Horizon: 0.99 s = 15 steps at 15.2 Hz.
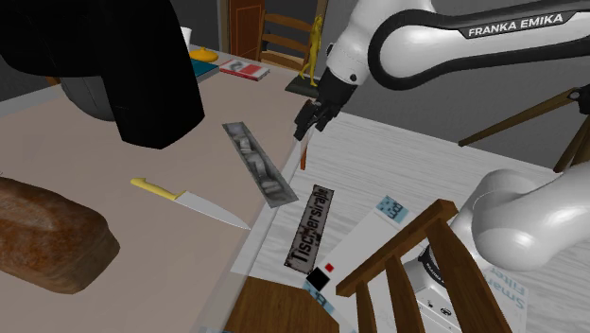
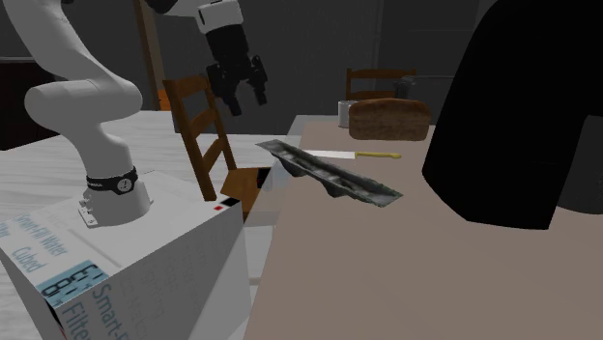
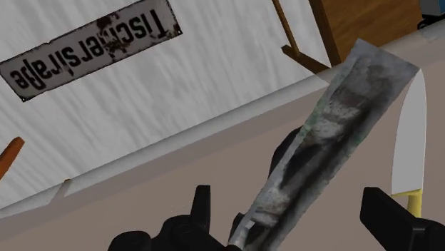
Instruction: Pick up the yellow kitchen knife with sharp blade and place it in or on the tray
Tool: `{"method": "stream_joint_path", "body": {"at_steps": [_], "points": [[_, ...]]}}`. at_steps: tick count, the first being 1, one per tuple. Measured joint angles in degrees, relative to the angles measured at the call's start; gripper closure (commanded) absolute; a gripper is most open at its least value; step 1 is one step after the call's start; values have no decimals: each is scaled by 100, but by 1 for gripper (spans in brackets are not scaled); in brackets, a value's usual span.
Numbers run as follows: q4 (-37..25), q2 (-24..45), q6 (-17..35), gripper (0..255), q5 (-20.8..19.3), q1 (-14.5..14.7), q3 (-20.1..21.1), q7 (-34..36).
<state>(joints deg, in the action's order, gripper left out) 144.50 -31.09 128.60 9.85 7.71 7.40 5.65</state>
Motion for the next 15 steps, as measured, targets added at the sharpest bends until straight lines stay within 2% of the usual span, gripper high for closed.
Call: {"method": "stream_joint_path", "body": {"at_steps": [5, 9, 13, 15], "points": [[-27, 816, 1138, 0, 134, 242, 358, 55], [-244, 1541, 1925, 0, 98, 366, 639, 139], [-492, 2196, 2600, 0, -104, 440, 904, 296], [-695, 2634, 2959, 0, -376, 456, 1067, 523]]}}
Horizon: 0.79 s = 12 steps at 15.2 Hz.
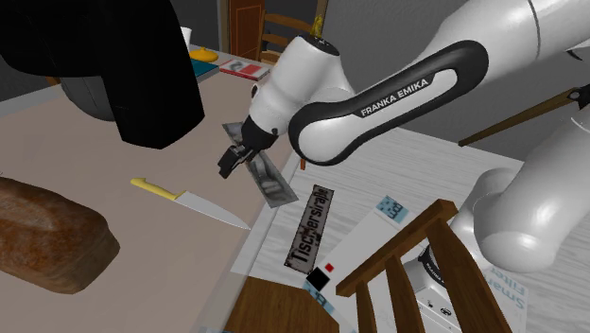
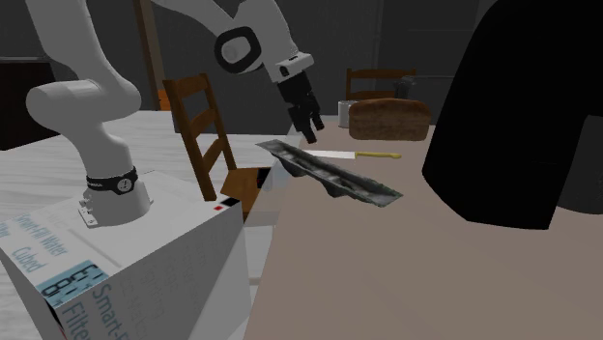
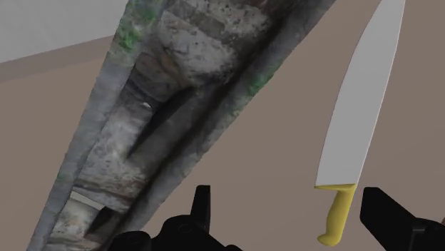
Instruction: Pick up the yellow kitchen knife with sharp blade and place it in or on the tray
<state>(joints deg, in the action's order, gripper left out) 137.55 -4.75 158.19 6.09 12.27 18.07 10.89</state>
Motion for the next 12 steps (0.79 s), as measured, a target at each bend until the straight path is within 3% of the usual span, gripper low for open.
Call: {"method": "stream_joint_path", "body": {"at_steps": [5, 8, 12], "points": [[-615, 1010, 665, 0, -1002, 151, 131, 707], [-1102, 1575, 887, 0, -1736, 481, -43, 1261], [-1342, 1983, 1094, 0, -2159, 752, -283, 1600]]}}
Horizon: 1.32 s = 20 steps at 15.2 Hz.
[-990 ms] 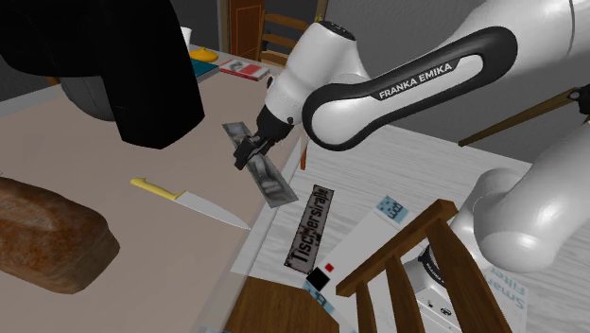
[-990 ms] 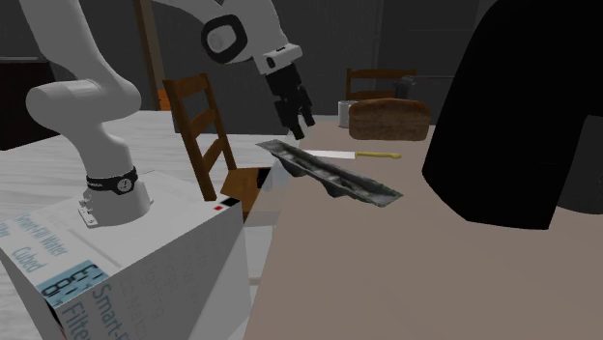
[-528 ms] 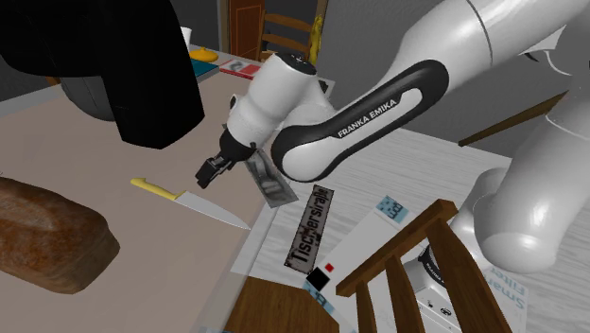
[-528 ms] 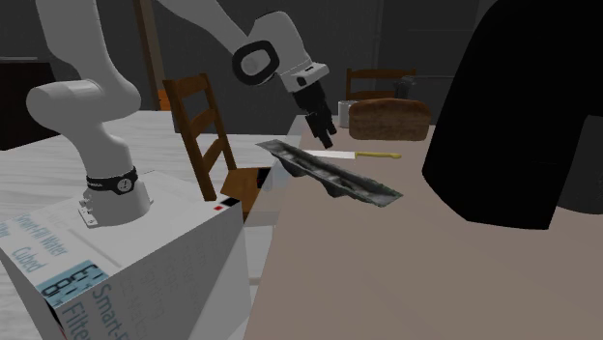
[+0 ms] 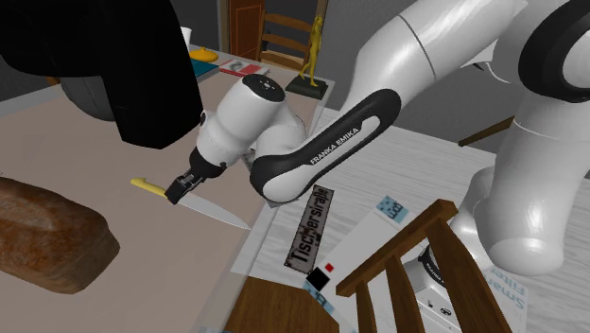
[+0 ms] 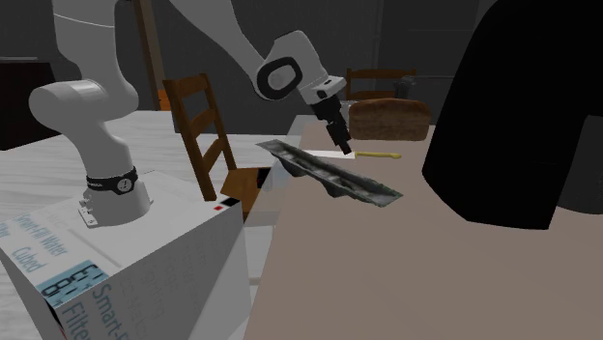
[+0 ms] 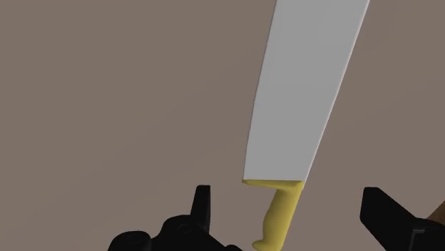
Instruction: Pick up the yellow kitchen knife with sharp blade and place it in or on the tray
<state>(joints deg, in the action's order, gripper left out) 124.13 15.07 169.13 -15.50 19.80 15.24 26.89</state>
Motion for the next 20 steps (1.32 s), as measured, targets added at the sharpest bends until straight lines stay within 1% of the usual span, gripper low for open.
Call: {"method": "stream_joint_path", "body": {"at_steps": [5, 10, 11, 20], "points": [[-243, 392, 150, 0, -239, 190, -222, 180], [-261, 420, 163, 0, -263, 217, -247, 205], [-261, 420, 163, 255, -263, 217, -247, 205], [-234, 372, 212, 255, -256, 185, -239, 180]]}}
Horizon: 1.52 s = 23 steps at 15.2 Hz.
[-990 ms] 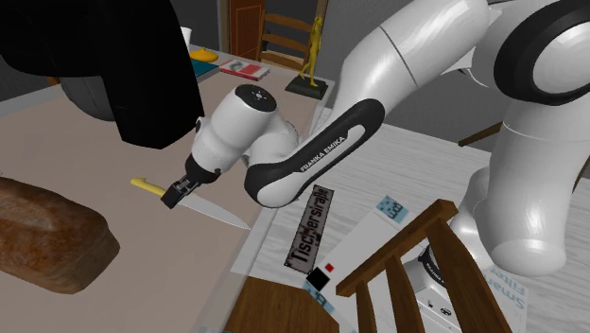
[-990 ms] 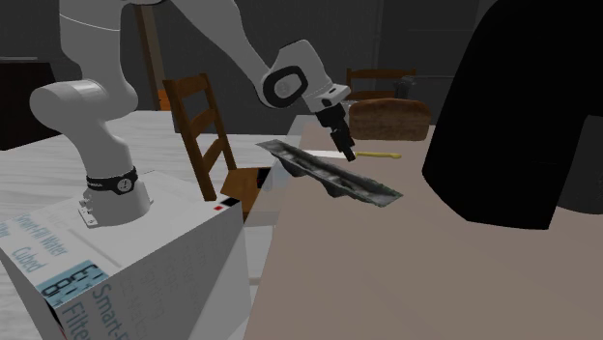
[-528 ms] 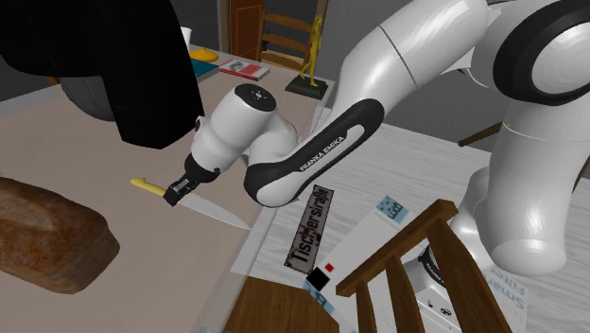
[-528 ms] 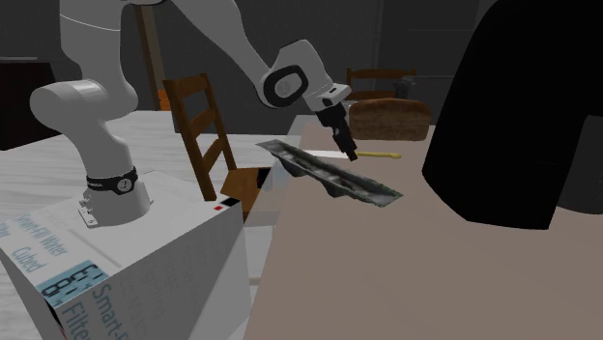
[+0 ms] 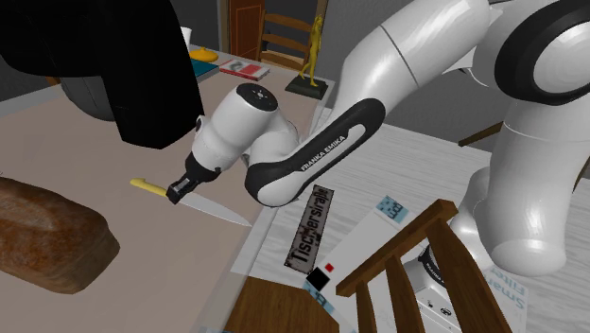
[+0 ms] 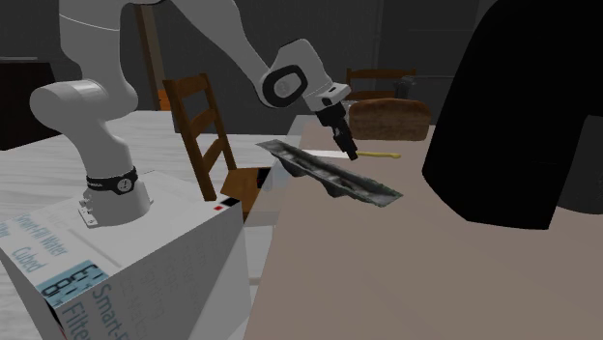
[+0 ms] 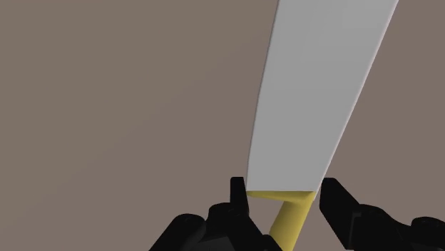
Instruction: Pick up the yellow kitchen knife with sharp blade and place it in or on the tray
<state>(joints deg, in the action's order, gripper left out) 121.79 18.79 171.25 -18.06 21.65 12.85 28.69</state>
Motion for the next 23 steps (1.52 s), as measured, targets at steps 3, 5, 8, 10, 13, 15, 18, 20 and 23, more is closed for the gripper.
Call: {"method": "stream_joint_path", "body": {"at_steps": [3, 5, 8, 10, 13, 15, 18, 20, 23], "points": [[-35, -27, -115, 255, 56, -27, 59, -36], [-45, -122, -237, 255, 150, -96, 153, -114], [-67, -272, -413, 255, 296, -192, 280, -234], [-71, -397, -541, 255, 419, -270, 374, -337], [-143, -519, -735, 255, 562, -339, 469, -452], [-194, -625, -887, 255, 685, -399, 541, -556], [-254, -763, -1078, 255, 818, -444, 611, -651], [-316, -845, -1217, 255, 907, -472, 650, -718], [-403, -975, -1425, 255, 1036, -508, 700, -816]]}}
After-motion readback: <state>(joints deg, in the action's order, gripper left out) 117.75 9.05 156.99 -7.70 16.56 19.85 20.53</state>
